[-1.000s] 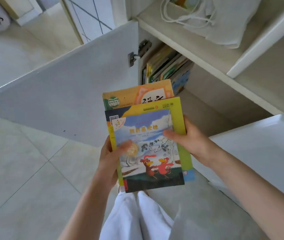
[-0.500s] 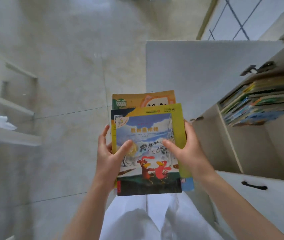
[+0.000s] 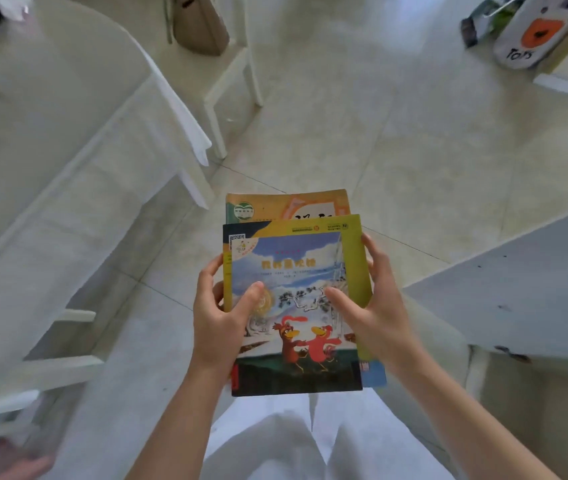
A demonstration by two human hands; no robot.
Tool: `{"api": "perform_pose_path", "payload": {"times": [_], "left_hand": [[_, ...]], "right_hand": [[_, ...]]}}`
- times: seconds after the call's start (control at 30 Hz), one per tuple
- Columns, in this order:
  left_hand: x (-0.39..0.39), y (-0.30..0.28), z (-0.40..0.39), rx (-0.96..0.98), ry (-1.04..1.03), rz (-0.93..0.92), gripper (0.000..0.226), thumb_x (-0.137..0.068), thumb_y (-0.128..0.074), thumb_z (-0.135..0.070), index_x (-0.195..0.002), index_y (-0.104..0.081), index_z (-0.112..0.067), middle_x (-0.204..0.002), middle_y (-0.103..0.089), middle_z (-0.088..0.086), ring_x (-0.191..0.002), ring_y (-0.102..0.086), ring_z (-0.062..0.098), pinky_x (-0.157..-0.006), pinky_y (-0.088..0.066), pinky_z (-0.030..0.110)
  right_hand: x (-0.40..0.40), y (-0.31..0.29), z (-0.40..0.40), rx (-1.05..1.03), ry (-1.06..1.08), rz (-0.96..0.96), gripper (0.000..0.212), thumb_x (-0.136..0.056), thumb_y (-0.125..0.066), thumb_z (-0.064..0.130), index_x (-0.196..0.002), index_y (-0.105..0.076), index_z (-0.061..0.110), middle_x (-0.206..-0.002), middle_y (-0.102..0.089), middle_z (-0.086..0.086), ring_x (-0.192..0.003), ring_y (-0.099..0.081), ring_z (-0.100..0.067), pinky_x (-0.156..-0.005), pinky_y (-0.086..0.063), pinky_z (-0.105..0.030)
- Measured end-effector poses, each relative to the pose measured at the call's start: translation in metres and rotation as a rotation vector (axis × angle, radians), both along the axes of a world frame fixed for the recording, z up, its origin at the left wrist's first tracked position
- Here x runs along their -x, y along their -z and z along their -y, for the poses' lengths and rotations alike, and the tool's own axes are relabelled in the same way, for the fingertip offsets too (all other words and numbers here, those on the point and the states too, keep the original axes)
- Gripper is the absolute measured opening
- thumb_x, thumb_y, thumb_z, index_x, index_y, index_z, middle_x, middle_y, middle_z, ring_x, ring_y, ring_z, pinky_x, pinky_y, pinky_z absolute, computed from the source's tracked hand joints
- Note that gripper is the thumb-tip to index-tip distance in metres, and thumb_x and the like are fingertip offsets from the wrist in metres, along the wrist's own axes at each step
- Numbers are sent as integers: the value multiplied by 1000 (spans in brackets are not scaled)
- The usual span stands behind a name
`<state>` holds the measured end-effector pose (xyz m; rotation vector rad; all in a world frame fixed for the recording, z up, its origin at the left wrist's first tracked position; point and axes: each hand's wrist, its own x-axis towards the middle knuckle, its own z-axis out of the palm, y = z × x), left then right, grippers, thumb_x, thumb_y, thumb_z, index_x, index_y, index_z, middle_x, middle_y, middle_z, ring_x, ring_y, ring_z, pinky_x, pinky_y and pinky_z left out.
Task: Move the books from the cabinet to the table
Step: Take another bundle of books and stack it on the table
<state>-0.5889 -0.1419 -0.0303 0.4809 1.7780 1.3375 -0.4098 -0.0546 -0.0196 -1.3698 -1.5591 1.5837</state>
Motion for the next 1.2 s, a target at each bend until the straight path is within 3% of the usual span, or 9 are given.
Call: {"api": "perform_pose_path", "payload": {"times": [0.2,0.47,0.73,0.87,1.03,1.13,1.2], "left_hand": [[103,0,52,18,-213,10,49,-84,-72,-25,-123,-46,-40,-111,-69,0,-91,-73,23,-61,-62,40],[192,2,93,25,-485,-3,53,-84,-72,-25,-129,-45,-34,-111,-69,0,-93,-73,21,-65,-62,42],[276,7,88,31,-717,2,51,-84,-72,-25,-127,-47,-32,-108,-70,-4,-88,-73,15,-60,-60,29],[327,1,76,11,-794,13,50,-84,-73,-24,-125,-47,-34,-109,-71,-2,-88,-74,20,-64,-62,37],[386,-5,73,-16,-917,27,52,-85,-71,-21,-128,-45,-30,-107,-71,1,-83,-75,21,-61,-61,37],[418,-4,82,-42,-958,43,51,-86,-70,-19,-129,-45,-29,-108,-71,4,-86,-74,24,-67,-61,45],[442,-3,91,-57,-975,20,50,-86,-70,-18,-128,-46,-29,-109,-71,4,-88,-74,24,-68,-61,45]], "right_hand": [[125,6,16,15,-193,-28,81,-82,-69,4,-144,-25,32,-111,-51,25,-96,-66,4,-59,-60,-27],[254,4,21,58,-455,30,81,-84,-67,3,-142,-24,40,-110,-56,18,-98,-68,-14,-61,-62,-42],[376,5,-3,43,-649,72,80,-84,-67,4,-141,-24,41,-116,-56,12,-97,-67,-14,-62,-62,-37],[445,-5,-23,32,-760,44,79,-85,-67,5,-142,-24,39,-114,-54,14,-95,-66,-8,-58,-60,-26],[526,-11,-32,-26,-890,71,79,-83,-71,10,-141,-26,39,-119,-56,7,-97,-67,-9,-66,-62,-33],[570,-14,-28,55,-912,102,84,-83,-72,12,-145,-20,33,-116,-58,9,-87,-69,1,-58,-58,-22],[600,-15,-22,172,-903,132,89,-80,-74,17,-147,-17,32,-121,-59,6,-85,-70,-3,-59,-58,-23]]}}
